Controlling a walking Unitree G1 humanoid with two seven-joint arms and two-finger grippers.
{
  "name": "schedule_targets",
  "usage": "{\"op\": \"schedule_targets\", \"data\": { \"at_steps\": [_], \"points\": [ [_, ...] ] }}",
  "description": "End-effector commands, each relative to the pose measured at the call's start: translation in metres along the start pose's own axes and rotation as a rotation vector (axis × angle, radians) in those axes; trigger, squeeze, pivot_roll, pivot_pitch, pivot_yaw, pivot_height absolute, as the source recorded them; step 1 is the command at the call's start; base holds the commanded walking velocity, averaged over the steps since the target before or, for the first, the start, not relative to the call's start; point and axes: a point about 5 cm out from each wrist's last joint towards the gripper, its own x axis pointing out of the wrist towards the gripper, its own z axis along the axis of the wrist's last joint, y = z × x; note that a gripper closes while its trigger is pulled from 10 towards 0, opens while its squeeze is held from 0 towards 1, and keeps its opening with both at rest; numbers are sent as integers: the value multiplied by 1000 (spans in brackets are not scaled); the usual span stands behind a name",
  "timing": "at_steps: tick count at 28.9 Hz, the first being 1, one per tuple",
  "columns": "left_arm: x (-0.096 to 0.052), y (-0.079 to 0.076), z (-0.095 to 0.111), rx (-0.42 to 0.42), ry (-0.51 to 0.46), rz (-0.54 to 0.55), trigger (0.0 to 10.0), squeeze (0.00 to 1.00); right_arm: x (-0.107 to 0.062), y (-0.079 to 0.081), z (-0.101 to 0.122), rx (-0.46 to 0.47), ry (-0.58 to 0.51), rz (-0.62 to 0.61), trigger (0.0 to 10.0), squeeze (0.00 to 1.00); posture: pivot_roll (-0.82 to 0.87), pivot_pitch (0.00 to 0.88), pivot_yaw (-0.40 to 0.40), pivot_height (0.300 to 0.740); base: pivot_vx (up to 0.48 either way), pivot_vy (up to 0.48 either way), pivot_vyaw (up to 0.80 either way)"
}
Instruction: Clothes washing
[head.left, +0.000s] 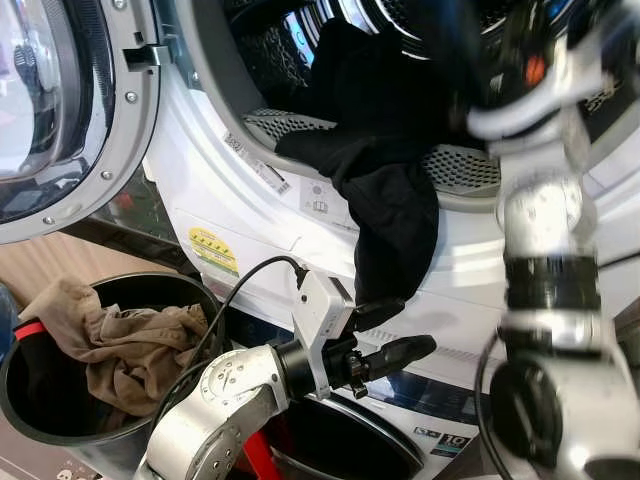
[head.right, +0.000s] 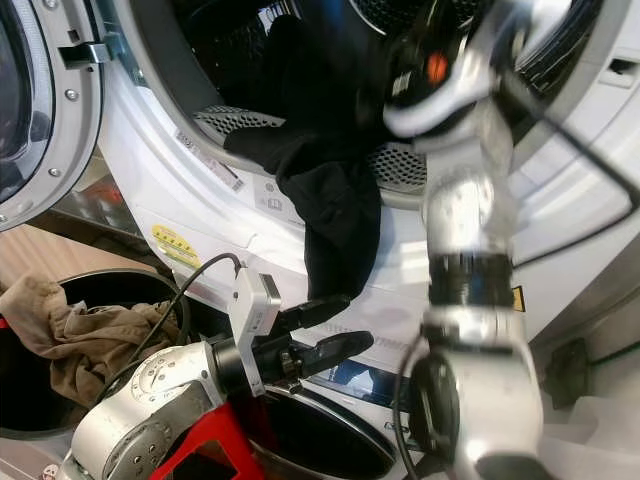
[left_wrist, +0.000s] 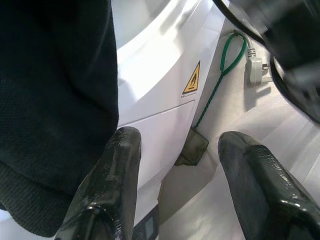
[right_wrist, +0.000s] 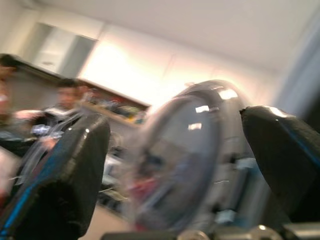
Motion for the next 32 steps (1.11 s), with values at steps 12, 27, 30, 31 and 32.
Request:
{"op": "schedule_targets", "data": {
  "at_steps": [12,27,30,31,32],
  "points": [
    [3,4,-2,24,-9,-6,10000,0,-37,145,-23,583,250,277,10000,0,-30,53,-33,740,0,0,0],
    [3,8,2,47,-27,-11,10000,0,-205,273,-134,970,1330,-126,10000,0,-9,48,-35,740,0,0,0],
    [4,8,3,45,-33,-9,10000,0,-225,262,-156,879,1297,-475,10000,0,-16,58,-31,740,0,0,0],
    [4,9,2,43,-34,-8,10000,0,-228,243,-168,807,1213,-719,10000,0,-19,61,-28,740,0,0,0],
    [4,9,2,43,-34,-8,10000,0,-229,236,-172,781,1181,-803,10000,0,-19,61,-28,740,0,0,0]
  ]
}}
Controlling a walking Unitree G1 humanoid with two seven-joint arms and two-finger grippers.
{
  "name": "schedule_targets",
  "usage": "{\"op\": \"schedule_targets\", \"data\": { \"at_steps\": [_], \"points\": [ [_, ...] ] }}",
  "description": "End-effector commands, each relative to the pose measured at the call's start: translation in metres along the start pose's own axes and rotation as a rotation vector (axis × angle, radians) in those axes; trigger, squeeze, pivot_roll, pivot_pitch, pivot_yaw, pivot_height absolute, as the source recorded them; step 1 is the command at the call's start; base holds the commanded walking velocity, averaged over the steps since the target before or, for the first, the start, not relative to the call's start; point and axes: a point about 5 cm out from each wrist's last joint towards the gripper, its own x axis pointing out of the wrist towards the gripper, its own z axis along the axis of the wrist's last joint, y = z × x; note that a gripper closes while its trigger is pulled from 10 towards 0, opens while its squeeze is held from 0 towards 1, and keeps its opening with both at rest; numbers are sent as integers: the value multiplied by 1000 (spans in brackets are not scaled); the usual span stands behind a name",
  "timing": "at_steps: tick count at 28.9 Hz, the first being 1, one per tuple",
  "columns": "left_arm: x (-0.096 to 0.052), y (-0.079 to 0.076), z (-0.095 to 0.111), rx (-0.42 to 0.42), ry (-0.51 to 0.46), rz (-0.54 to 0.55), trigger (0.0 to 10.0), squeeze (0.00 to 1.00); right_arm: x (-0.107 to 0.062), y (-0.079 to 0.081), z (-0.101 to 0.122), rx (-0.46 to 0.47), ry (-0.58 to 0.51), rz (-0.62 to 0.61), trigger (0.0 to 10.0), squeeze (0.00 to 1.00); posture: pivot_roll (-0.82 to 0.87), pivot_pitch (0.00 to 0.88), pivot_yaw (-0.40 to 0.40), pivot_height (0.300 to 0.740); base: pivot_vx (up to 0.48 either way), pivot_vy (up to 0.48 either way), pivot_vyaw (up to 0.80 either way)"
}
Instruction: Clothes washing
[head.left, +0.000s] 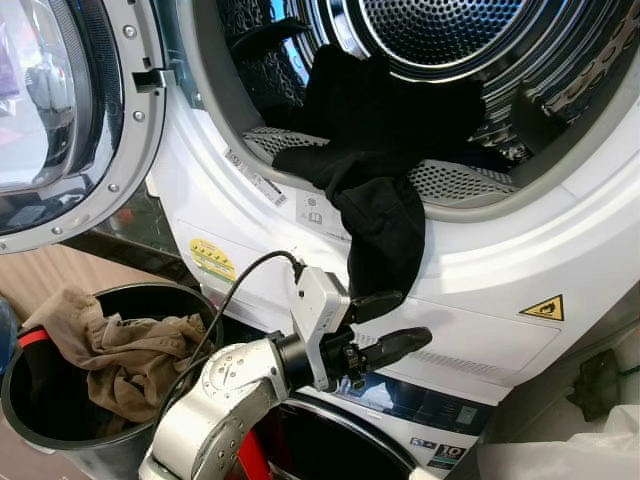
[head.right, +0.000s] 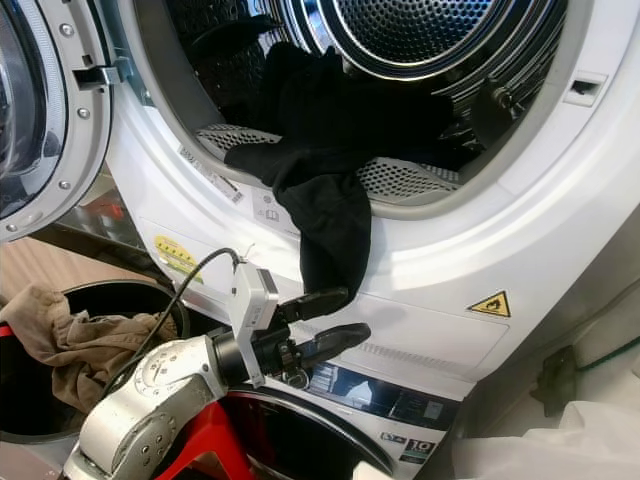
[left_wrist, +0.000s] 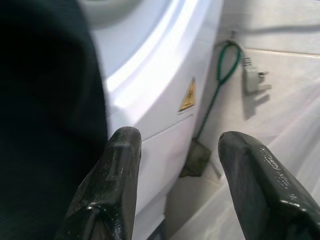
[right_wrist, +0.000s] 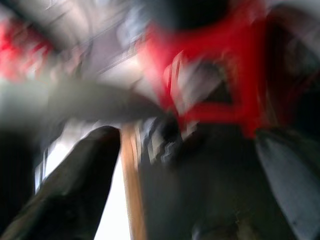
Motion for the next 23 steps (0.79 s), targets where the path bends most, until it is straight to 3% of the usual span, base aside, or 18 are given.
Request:
{"op": "schedule_targets", "data": {
  "at_steps": [1,5,7,8,10,12,14,19,22,23],
  "points": [
    [3,0,3,13,-11,-15,10000,0,9,-16,23,46,-157,-137,10000,0,-16,62,-27,740,0,0,0],
    [5,1,4,21,-18,-11,10000,0,36,-1,17,36,-100,-88,10000,0,-8,63,-29,740,0,0,0],
    [5,1,5,22,-19,-10,10000,0,42,-2,13,26,-72,-114,10000,0,-7,65,-29,740,0,0,0],
    [6,1,5,23,-21,-10,10000,0,47,-11,4,39,-9,-217,10000,0,-10,63,-28,740,0,0,0],
    [6,1,4,23,-22,-8,10000,0,46,-25,-11,68,92,-408,10000,0,-3,62,-32,740,0,0,0],
    [6,1,5,26,-25,-7,10000,0,41,-29,-28,26,212,-508,10000,0,1,64,-33,740,0,0,0],
    [6,2,6,30,-31,0,10000,0,39,-29,-35,32,235,-542,10000,0,1,62,-31,740,0,0,0],
    [6,3,8,39,-40,12,10000,0,39,-26,-50,160,238,-669,10000,0,10,65,-28,740,0,0,0],
    [6,4,9,41,-44,16,10000,0,39,-24,-55,171,265,-700,10000,0,9,65,-28,740,0,0,0],
    [5,5,9,54,-40,29,10000,0,36,-22,-65,163,329,-751,10000,0,10,66,-27,740,0,0,0]
  ]
}}
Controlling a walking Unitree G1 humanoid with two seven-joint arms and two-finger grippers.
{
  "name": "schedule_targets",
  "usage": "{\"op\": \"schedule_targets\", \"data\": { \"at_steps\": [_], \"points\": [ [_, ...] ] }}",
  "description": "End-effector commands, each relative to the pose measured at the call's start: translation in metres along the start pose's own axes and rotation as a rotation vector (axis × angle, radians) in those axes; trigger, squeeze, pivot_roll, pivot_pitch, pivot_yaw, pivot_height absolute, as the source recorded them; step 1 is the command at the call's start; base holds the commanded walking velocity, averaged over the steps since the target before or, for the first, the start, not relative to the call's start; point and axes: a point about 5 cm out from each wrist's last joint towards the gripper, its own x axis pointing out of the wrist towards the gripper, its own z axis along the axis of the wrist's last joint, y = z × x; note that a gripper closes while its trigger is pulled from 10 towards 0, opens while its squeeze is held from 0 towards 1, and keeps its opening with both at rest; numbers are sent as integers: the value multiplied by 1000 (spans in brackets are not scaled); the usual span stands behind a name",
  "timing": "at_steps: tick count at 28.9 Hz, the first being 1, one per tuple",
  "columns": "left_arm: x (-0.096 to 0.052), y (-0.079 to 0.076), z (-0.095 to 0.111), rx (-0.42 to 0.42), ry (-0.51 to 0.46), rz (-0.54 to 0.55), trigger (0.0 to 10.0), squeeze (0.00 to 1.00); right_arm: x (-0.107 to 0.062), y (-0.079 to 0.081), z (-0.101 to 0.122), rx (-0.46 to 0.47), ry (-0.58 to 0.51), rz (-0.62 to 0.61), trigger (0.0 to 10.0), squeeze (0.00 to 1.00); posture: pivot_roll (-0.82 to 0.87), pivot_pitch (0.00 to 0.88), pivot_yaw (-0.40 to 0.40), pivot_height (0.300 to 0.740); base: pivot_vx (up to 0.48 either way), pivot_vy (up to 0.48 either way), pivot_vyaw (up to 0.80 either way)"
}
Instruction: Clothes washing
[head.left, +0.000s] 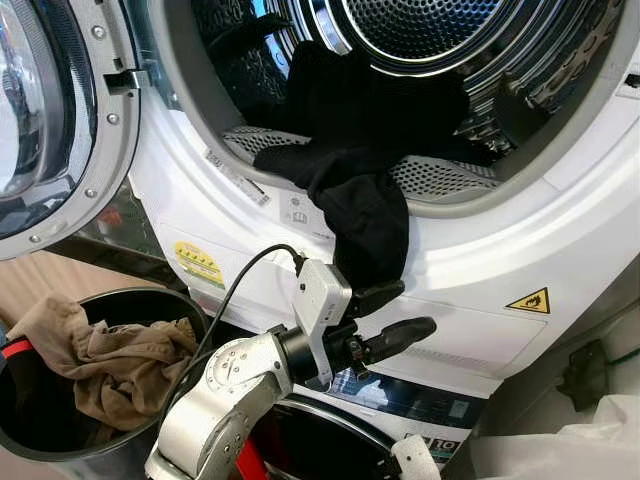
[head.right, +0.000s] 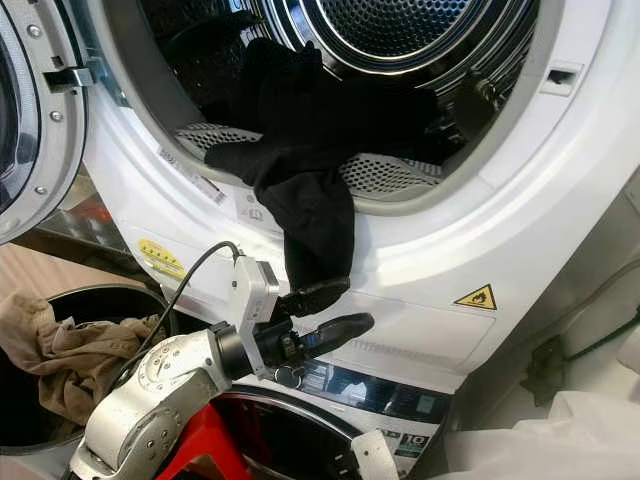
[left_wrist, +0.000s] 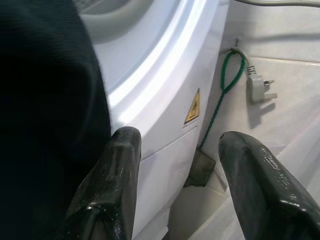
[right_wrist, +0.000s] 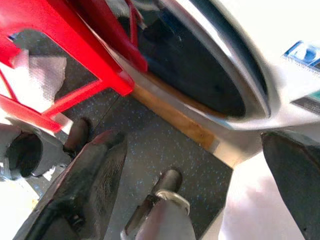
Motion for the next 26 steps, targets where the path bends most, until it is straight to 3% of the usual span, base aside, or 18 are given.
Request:
{"op": "schedule_targets", "data": {
  "at_steps": [1,6,8,10,17,24,26],
  "points": [
    [0,4,4,48,0,19,10000,0,-1,-5,-13,-19,57,-77,10000,0,13,66,-26,740,0,0,0],
    [-4,6,6,110,6,69,10000,0,-3,-6,-23,0,82,-116,10000,0,22,69,-24,740,0,0,0],
    [-8,6,8,148,5,109,10000,0,-3,-2,-25,-36,75,-88,10000,0,20,69,-22,740,0,0,0],
    [-14,0,7,216,34,121,10000,0,-4,-6,-29,2,82,-120,10000,0,24,69,-24,740,0,0,0],
    [-21,-16,-6,229,99,74,10000,0,-6,-10,-35,-17,89,-144,10000,0,30,63,-30,740,0,0,0],
    [-26,1,-6,279,86,206,10000,0,-5,-8,-32,-15,77,-142,10000,0,35,55,-29,740,0,0,0],
    [-25,5,-5,260,69,221,10000,0,-5,-7,-31,-26,75,-137,10000,0,35,53,-30,740,0,0,0]
  ]
}}
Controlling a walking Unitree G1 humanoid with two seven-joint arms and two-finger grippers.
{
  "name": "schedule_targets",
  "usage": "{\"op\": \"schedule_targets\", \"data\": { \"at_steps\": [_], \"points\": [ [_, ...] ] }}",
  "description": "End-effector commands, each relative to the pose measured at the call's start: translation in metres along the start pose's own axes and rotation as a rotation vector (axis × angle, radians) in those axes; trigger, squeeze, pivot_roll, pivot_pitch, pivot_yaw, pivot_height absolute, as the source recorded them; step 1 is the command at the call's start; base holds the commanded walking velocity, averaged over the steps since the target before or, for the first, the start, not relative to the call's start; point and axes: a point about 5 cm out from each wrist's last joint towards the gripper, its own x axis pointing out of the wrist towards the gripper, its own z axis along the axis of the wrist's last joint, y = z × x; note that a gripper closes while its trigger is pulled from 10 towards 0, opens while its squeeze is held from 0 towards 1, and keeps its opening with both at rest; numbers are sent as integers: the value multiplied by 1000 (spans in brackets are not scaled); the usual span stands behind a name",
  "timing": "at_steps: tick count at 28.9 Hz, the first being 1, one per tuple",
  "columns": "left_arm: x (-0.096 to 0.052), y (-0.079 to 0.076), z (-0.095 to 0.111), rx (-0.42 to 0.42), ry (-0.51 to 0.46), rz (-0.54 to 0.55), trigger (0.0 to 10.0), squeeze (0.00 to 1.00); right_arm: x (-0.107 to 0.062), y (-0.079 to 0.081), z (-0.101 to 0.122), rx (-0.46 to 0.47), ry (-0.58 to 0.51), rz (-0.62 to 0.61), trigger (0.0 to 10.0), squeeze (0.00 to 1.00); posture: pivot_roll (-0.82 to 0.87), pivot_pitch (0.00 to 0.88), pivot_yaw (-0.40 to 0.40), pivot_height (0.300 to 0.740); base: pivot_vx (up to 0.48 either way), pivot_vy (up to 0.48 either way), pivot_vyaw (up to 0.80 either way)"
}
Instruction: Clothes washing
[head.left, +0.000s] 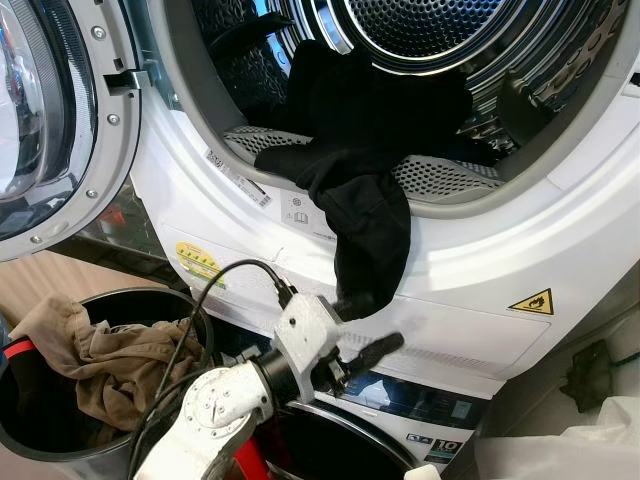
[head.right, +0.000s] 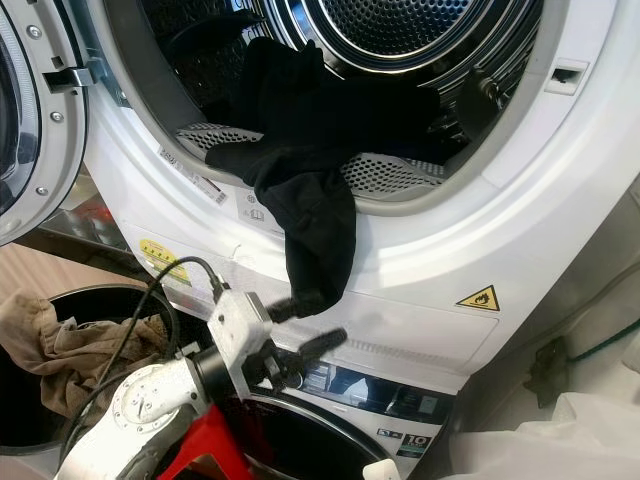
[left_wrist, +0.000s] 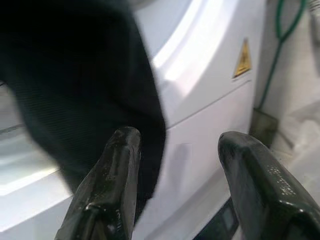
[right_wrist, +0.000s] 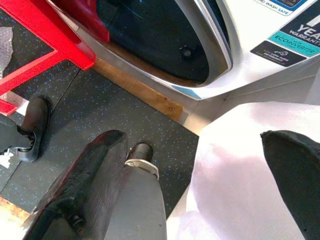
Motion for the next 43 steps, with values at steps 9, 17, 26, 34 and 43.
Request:
{"op": "schedule_targets", "data": {
  "at_steps": [9,17,26,34,43],
  "points": [
    [4,9,-8,-33,8,-44,10000,0,0,4,2,-27,-8,6,10000,0,27,61,-29,740,0,0,0],
    [8,32,16,163,-59,12,10000,0,0,3,-1,-22,-1,-5,10000,0,25,65,-26,740,0,0,0],
    [7,31,28,251,-117,58,10000,0,0,3,-1,-26,-6,-6,10000,0,26,69,-27,740,0,0,0],
    [13,34,40,324,-176,47,10000,0,0,3,1,-41,-9,-5,10000,0,29,67,-30,740,0,0,0],
    [19,46,54,434,-217,96,10000,0,0,2,1,-33,-14,-11,10000,0,23,67,-29,740,0,0,0]
  ]
}}
